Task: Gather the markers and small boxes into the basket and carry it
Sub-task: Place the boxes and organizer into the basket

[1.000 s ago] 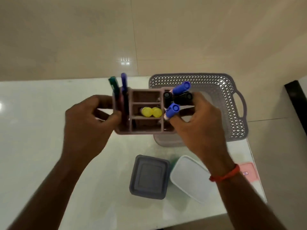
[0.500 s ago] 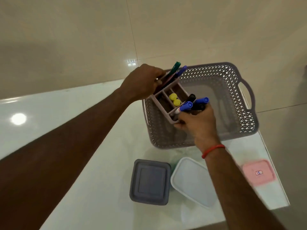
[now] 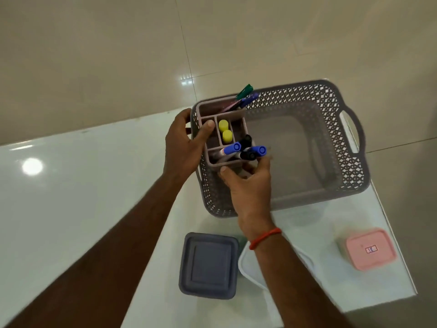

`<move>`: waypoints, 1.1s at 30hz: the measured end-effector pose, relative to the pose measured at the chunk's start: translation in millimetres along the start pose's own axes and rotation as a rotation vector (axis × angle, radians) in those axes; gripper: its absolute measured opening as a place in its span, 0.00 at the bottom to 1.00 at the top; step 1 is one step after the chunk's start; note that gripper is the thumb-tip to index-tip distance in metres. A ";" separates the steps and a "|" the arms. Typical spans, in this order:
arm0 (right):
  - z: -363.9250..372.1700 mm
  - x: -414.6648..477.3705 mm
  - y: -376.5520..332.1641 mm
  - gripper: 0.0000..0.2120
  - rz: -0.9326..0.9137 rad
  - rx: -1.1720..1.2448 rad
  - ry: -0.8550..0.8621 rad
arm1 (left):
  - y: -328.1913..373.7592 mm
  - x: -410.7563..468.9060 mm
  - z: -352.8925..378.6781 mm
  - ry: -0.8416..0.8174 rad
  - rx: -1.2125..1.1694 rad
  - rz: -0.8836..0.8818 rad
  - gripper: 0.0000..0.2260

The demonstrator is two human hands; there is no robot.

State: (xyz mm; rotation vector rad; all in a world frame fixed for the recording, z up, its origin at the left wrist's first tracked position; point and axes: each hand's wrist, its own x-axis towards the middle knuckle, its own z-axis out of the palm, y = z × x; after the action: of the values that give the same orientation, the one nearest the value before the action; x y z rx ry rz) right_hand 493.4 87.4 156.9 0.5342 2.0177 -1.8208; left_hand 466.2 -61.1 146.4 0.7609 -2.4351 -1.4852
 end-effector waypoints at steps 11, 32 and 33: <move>-115.3 -36.1 -24.7 0.14 -0.373 -0.442 -0.083 | -9.6 -62.1 -49.3 0.151 0.046 0.070 0.19; -188.2 -65.8 -61.5 0.49 -0.681 -1.112 -0.496 | -43.7 -191.8 -45.0 -0.812 0.762 0.326 0.51; -191.1 -55.5 -74.2 0.48 -0.751 -1.102 -0.432 | -41.3 -190.8 -44.0 -0.812 0.764 0.322 0.51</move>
State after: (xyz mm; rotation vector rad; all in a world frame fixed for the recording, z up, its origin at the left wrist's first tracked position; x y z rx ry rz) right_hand 499.5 268.9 267.1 -0.9298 2.5864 -0.6647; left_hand 660.1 -11.8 150.9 -0.2569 -3.5585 -0.7793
